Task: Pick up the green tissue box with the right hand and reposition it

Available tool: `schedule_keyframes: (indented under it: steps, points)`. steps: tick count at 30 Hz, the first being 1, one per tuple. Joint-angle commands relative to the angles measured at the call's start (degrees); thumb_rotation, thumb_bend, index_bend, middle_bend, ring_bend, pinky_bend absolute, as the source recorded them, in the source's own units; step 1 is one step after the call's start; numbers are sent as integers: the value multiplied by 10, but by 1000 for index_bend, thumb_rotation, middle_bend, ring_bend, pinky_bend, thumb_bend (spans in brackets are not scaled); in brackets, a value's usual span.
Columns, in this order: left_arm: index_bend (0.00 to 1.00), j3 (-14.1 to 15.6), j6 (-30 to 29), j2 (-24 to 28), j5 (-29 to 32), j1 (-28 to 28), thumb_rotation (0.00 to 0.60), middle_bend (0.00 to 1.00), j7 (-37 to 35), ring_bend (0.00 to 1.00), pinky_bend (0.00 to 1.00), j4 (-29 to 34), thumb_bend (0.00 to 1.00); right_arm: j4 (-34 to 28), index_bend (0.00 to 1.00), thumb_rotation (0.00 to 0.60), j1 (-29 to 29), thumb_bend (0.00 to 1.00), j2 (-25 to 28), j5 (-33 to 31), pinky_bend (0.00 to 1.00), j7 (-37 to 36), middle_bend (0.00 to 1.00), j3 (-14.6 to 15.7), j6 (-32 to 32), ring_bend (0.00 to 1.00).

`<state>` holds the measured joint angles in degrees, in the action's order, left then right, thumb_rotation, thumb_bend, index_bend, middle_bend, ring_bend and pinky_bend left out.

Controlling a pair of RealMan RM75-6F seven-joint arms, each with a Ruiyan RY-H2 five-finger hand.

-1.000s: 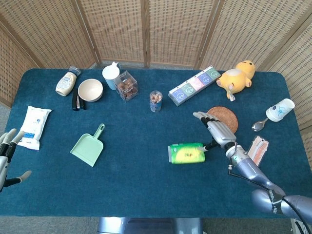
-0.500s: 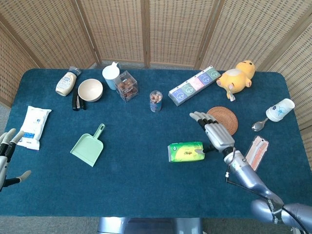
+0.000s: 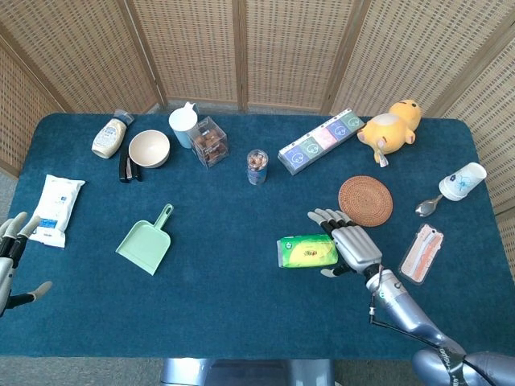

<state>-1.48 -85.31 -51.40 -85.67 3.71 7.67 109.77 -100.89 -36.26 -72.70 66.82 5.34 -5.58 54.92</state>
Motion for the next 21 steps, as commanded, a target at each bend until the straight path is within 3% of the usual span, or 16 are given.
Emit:
schedule_keyframes:
  steps: [1,4,8,12,19,21]
  points:
    - [28,0,0,0,1,0,600,0,0,0,36,0,65,25,44,600,5,0,-26,13,67,1,4,-1,17,0]
    - [28,-1,0,0,2,0,600,0,0,0,36,-1,64,42,176,600,12,2,-44,25,196,-8,110,1,28,48]
    - [29,-1,0,0,2,0,600,0,0,0,36,-1,64,51,370,600,20,70,-55,40,363,-29,324,3,34,245]
    - [28,-1,-1,0,1,-1,600,0,0,0,36,-1,65,49,487,600,23,145,-51,50,418,-42,423,4,31,345]
    - [28,-1,-2,1,1,-1,600,0,-1,0,37,-1,64,13,525,600,26,214,-26,56,439,-71,488,0,19,398]
    - [28,0,0,1,1,0,600,0,-1,0,37,-1,64,-32,526,600,14,230,13,34,443,-109,495,-12,-25,404]
